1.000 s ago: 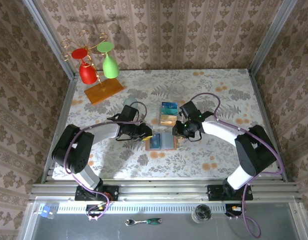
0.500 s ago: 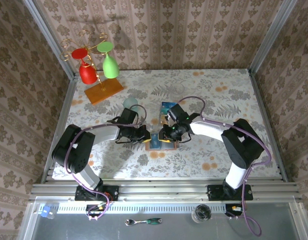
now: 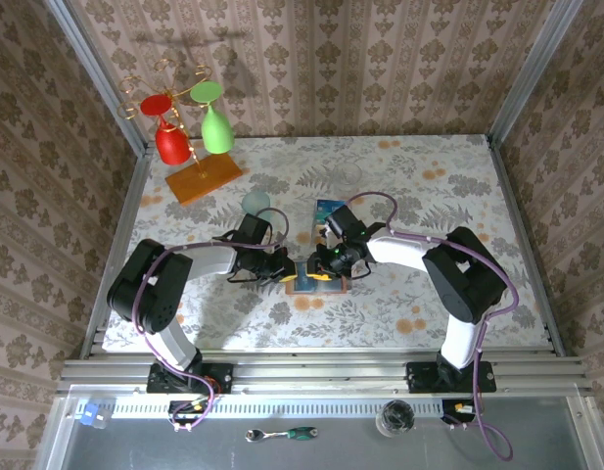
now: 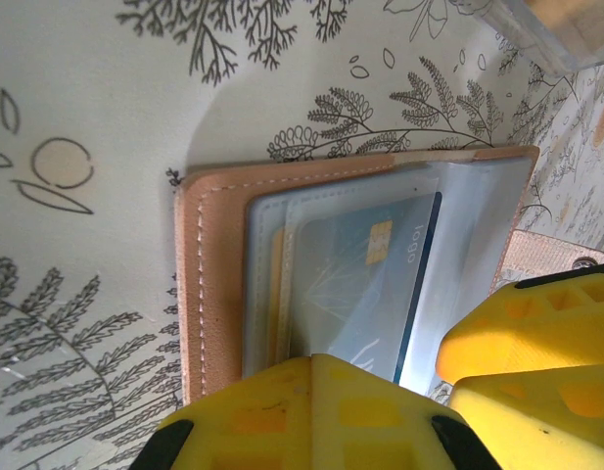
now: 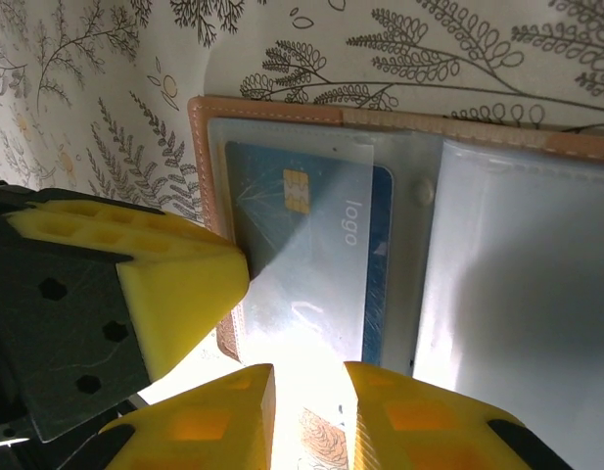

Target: Take the credit cards out of the card holder

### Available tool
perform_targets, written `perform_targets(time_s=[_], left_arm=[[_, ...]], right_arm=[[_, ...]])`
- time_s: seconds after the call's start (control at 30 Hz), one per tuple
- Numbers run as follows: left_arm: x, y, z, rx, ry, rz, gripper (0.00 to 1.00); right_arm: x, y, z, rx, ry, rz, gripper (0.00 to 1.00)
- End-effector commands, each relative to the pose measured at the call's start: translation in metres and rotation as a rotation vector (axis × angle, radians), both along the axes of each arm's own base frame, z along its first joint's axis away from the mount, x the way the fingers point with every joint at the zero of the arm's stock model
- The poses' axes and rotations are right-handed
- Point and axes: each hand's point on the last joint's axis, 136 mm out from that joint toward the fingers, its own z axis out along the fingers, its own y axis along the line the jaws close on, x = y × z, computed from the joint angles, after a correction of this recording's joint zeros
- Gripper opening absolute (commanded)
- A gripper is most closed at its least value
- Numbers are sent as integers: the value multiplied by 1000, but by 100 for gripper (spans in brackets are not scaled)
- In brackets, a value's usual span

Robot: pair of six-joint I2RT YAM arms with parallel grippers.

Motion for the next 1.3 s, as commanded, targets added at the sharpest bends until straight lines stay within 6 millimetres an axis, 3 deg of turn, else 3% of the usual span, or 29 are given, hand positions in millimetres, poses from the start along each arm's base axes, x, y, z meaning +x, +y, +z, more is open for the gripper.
perform_targets(time_s=[0.0, 0.2, 0.37, 0.47, 0.7, 1.0, 1.27], left_arm=[[-7, 8, -13, 36, 30, -6, 1], [-5, 7, -10, 31, 25, -5, 1], [3, -3, 8, -72, 12, 20, 6], [4, -1, 14, -45, -4, 10, 7], [2, 5, 4, -8, 1, 8, 8], [-3, 10, -9, 24, 32, 7, 1], [-4, 11, -11, 36, 39, 5, 0]], right_arm=[[3, 8, 1, 13, 4, 15, 25], [5, 2, -6, -37, -6, 18, 25], [6, 3, -9, -41, -3, 25, 25], [6, 3, -11, -42, -1, 25, 25], [5, 3, -13, -46, 1, 26, 25], [5, -1, -17, -66, 3, 22, 25], [4, -10, -24, -116, 5, 14, 24]])
